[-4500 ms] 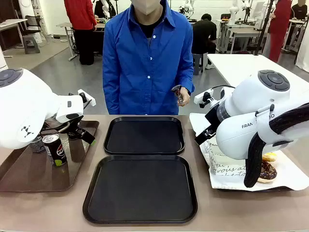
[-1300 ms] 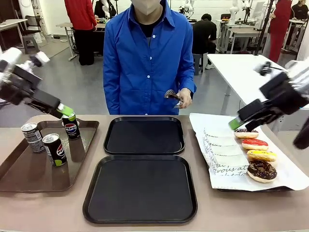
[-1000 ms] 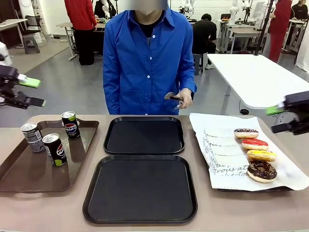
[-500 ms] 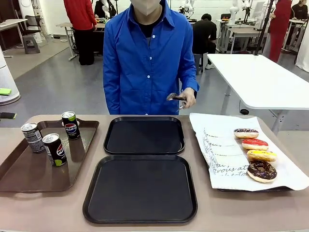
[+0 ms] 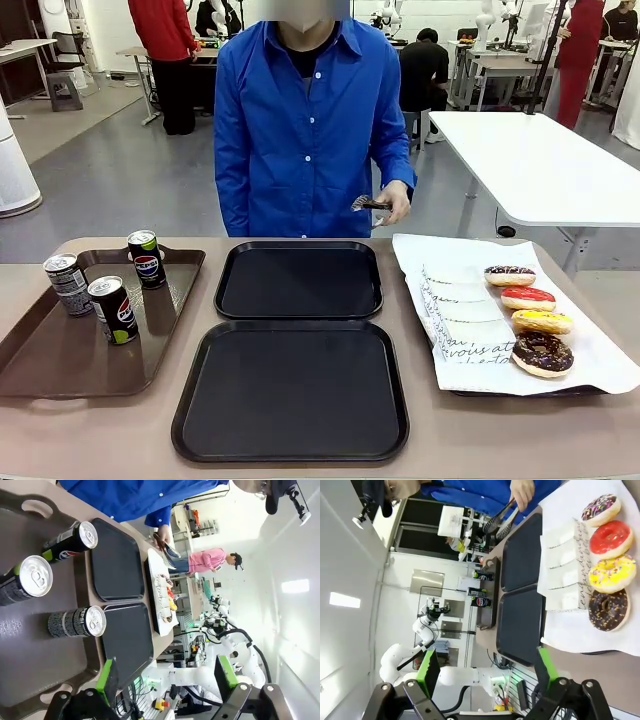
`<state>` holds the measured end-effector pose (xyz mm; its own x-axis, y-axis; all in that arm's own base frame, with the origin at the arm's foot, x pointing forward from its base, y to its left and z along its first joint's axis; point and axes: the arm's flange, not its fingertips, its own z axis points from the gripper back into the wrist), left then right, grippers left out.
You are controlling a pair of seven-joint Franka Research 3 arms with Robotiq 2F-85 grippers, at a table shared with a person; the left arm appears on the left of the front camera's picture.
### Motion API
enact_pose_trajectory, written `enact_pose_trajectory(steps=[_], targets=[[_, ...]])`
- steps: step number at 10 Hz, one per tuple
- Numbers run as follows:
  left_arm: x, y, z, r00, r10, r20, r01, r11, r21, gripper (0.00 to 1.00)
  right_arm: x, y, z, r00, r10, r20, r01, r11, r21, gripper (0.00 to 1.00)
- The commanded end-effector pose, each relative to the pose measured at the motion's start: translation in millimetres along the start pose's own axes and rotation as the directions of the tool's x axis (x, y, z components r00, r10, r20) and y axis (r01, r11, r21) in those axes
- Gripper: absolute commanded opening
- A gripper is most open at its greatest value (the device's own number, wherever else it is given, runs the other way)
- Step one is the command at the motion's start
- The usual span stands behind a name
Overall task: Set up donuts and drinks on trays.
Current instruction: Pick up one Pepsi coke and place it on the Flat Tray.
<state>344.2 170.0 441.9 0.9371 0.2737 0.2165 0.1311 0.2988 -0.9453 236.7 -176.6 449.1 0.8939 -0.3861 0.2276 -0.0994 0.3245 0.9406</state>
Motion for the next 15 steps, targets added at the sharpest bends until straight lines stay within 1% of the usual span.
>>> enact_pose_trajectory(steps=[1,2,15], targets=[[-4.8,-23.3,-6.0,0.994,-0.092,-0.060,0.095,0.994,0.057,1.00,-0.1,-4.7,2.7,1.000,-0.012,0.009,0.012,1.000,0.019,1.00],[0.0,0.0,0.0,1.000,0.000,0.000,0.000,1.000,0.000,1.00,-0.1,-4.7,2.7,1.000,-0.012,0.009,0.012,1.000,0.019,1.00],[-0.3,2.3,-0.5,1.000,0.004,-0.006,-0.003,1.000,0.012,1.00,-0.1,-4.7,2.7,1.000,-0.012,0.009,0.012,1.000,0.019,1.00]])
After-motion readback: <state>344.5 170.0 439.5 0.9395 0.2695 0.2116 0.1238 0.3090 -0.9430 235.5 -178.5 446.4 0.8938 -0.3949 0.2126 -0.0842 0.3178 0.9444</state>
